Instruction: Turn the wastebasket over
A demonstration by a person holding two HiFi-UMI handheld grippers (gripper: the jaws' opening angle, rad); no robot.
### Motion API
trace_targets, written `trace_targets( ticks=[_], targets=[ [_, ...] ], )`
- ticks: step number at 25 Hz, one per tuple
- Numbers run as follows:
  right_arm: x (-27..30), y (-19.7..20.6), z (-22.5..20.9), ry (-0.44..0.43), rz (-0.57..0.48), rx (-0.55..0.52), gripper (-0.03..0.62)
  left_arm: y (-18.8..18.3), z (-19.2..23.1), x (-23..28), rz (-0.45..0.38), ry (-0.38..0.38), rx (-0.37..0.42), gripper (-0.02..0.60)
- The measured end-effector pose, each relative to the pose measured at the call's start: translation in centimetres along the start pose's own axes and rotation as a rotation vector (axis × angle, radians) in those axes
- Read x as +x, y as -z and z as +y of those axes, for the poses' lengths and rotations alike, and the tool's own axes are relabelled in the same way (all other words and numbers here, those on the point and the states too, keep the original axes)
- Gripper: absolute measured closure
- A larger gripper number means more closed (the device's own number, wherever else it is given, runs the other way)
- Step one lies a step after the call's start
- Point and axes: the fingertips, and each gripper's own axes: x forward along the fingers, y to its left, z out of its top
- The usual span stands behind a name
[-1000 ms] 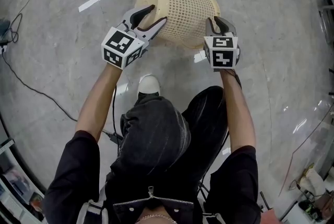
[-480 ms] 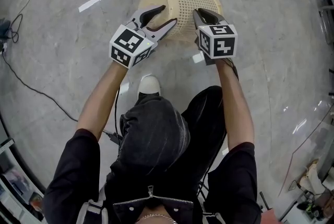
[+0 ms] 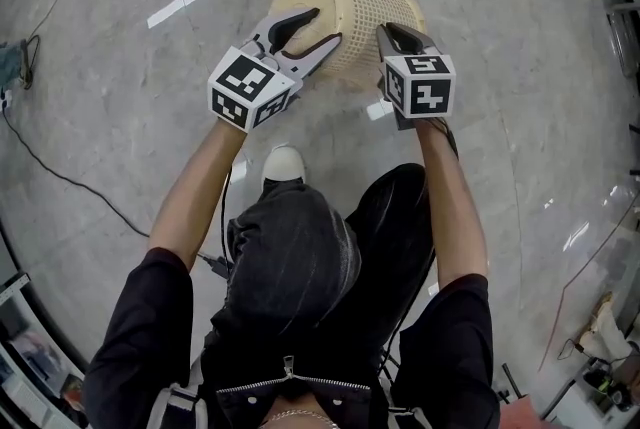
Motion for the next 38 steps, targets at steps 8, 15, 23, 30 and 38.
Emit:
trace_targets(
  ticks=[8, 15, 23, 30, 38],
  targets=[
    [-0.9, 1.5, -1.5, 0.023, -0.002, 0.021, 0.549, 4.0, 3.2, -1.3, 0.095, -0.103, -0.017, 0.550],
    [-1.5, 2.8, -2.4, 0.054, 0.023, 0.036, 0.554, 4.9, 1.2, 0.4, 0.128, -0.047, -0.002, 0.578],
    [-2.4, 5.0, -3.8, 0.074, 0.065, 0.053, 0.555, 4.5, -0.1, 2.2, 0.146, 0.006, 0.003, 0.578],
    [-3.3, 7.2, -4.9, 0.081, 0.089, 0.090, 0.560, 4.2, -2.5, 3.4, 0.143, 0.077, 0.039, 0.578],
    [-4.8, 8.4, -6.8, 0.090, 0.078, 0.182, 0.559, 4.4, -4.3, 5.4, 0.215, 0.129, 0.092, 0.578]
  ],
)
